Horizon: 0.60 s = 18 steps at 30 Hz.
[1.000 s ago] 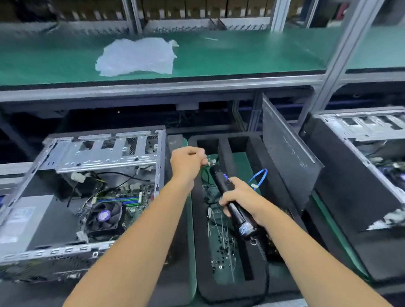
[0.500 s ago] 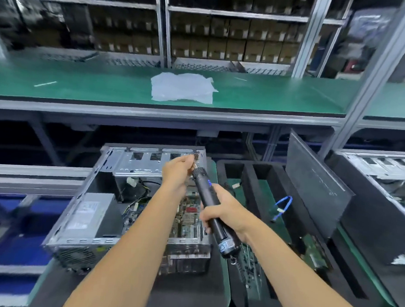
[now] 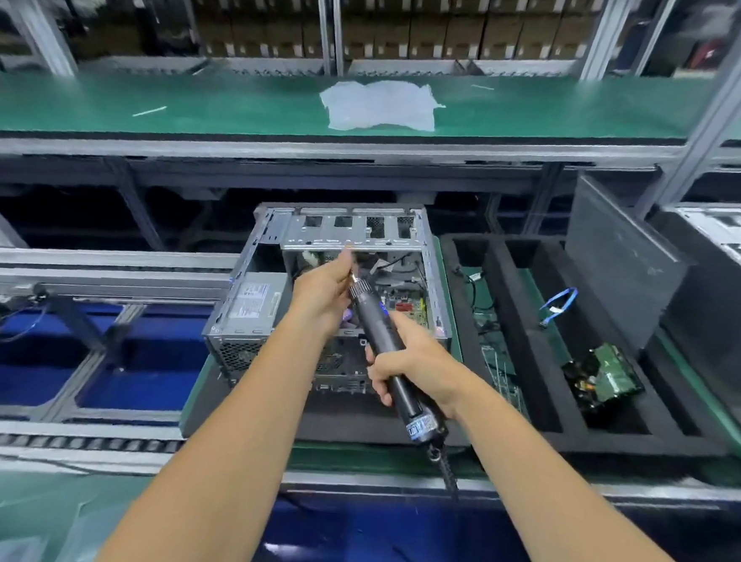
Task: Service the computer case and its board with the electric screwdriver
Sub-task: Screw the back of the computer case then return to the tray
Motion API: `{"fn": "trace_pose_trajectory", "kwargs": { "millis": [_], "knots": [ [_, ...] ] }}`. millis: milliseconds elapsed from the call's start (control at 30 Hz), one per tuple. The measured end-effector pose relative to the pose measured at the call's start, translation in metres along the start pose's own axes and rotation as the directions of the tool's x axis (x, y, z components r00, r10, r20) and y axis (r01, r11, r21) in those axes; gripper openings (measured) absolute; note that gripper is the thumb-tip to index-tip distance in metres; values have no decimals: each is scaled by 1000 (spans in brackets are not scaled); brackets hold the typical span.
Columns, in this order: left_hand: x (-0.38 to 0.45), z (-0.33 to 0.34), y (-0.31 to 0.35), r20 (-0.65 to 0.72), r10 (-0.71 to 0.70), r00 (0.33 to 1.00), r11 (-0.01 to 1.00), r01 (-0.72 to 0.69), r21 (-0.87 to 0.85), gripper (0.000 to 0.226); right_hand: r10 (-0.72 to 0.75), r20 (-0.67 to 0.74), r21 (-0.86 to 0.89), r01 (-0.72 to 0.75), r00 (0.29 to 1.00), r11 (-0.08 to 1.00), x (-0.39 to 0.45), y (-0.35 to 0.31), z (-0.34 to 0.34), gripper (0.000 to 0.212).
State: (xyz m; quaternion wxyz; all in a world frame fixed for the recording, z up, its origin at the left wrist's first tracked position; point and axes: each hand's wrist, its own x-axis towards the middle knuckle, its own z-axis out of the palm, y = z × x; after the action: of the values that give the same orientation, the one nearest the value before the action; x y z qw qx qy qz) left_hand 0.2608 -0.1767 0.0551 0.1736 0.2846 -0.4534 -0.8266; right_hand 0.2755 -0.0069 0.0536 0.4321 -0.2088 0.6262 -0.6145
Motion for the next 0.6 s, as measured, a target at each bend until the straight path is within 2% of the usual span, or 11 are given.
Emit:
{"fn": "trace_pose_trajectory", "kwargs": {
  "millis": [167, 233, 367, 467, 600],
  "knots": [
    [-11, -40, 13, 121, -81, 989, 997, 79, 20, 13, 21, -21, -67, -22, 1000, 998, -5, -1, 39, 64],
    [-11, -56, 23, 146, -79, 986, 995, 69, 71, 12, 23, -59, -66, -27, 998, 997, -1, 1, 57, 69],
    [-16, -82, 30, 103, -45, 994, 985, 27, 172, 13, 5, -112, -86, -15, 994, 996, 2, 17, 97, 58],
    [-28, -98, 18, -6, -11, 1000, 997, 11, 82, 16, -4, -163, -135, -19, 987, 991, 3, 36, 122, 58],
    [-48, -111, -1, -29, -65, 998, 987, 59, -150, 16, 12, -182, -149, -39, 983, 988, 3, 63, 145, 63]
  ]
}}
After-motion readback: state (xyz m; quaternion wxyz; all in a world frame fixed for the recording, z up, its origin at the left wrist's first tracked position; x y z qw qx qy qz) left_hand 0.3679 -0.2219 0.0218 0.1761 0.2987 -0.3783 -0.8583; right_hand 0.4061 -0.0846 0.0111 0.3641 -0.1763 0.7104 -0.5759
